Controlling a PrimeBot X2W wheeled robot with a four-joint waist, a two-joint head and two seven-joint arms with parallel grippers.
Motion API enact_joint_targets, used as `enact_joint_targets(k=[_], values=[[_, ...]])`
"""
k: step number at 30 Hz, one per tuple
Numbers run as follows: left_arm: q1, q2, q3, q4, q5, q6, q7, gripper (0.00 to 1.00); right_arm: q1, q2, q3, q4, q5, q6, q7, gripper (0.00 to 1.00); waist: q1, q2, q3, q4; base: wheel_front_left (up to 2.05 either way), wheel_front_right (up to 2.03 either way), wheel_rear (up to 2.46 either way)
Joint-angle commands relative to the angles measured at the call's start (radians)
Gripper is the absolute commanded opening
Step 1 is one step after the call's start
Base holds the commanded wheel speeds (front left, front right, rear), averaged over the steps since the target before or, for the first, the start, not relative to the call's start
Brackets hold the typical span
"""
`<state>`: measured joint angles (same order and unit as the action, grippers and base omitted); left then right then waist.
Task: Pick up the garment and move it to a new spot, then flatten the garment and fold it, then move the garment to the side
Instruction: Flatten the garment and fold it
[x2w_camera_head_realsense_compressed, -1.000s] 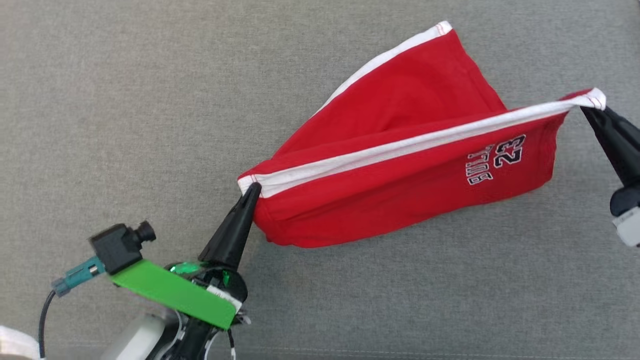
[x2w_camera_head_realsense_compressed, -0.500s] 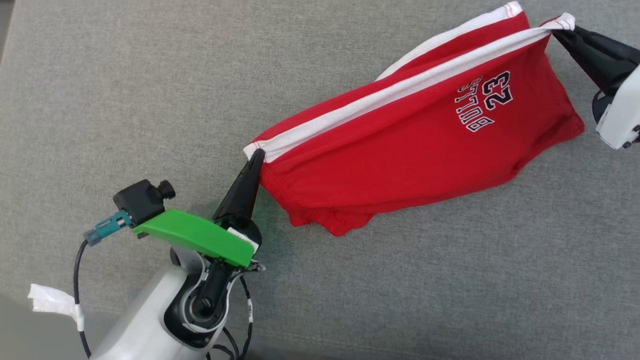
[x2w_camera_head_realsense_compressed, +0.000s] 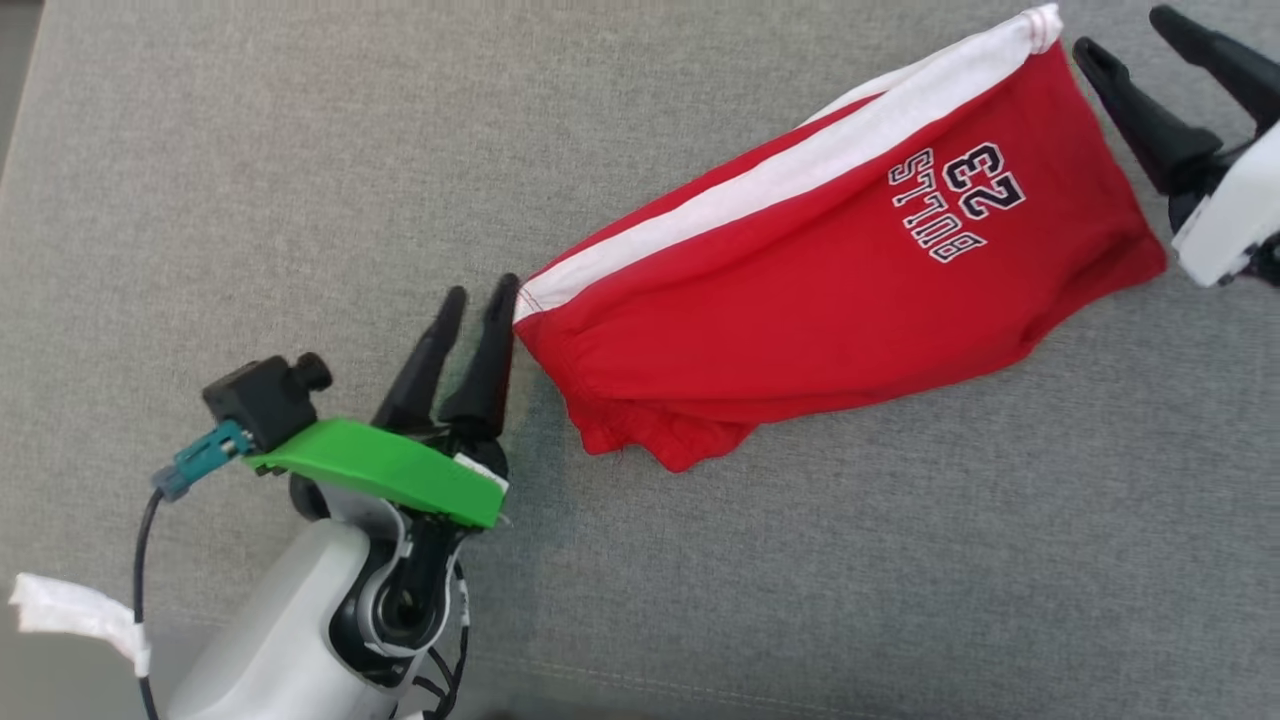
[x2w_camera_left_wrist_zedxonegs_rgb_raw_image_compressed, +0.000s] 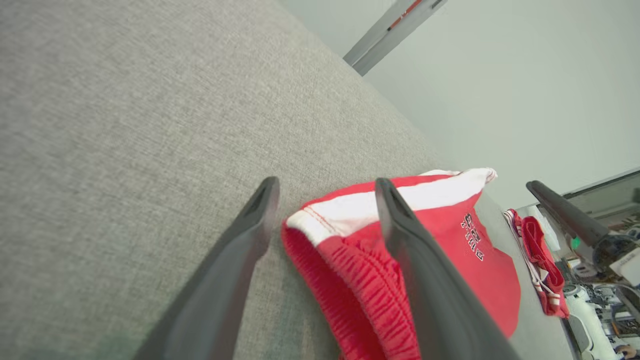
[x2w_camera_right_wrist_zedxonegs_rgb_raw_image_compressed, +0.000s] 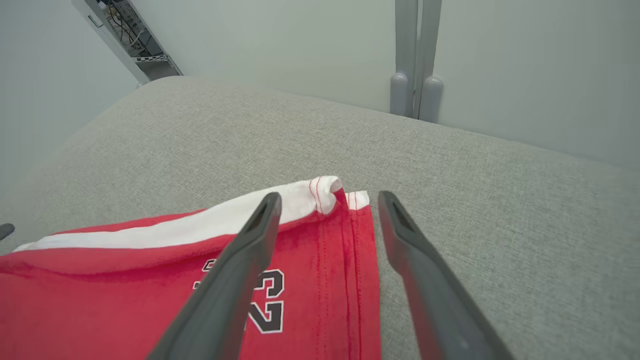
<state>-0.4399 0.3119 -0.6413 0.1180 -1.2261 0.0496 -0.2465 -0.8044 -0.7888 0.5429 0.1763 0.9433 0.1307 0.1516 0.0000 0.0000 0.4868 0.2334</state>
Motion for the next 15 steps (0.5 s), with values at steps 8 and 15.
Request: enact_joint_targets(k=[8, 15], values=[[0.156, -0.050, 0.187, -0.073, 0.390, 0.094, -0.018, 1.00, 0.221, 0.029, 0.028, 0.021, -0.023, 0.000, -0.242, 1.00, 0.0000, 0.0000, -0.149, -0.056, 0.00, 0.00, 0.00], [0.300, -0.103, 0.252, -0.119, 0.746, 0.138, -0.018, 1.00, 0.322, 0.082, 0.040, 0.085, -0.008, 0.000, -0.305, 1.00, 0.0000, 0.0000, -0.217, -0.054, 0.00, 0.00, 0.00]])
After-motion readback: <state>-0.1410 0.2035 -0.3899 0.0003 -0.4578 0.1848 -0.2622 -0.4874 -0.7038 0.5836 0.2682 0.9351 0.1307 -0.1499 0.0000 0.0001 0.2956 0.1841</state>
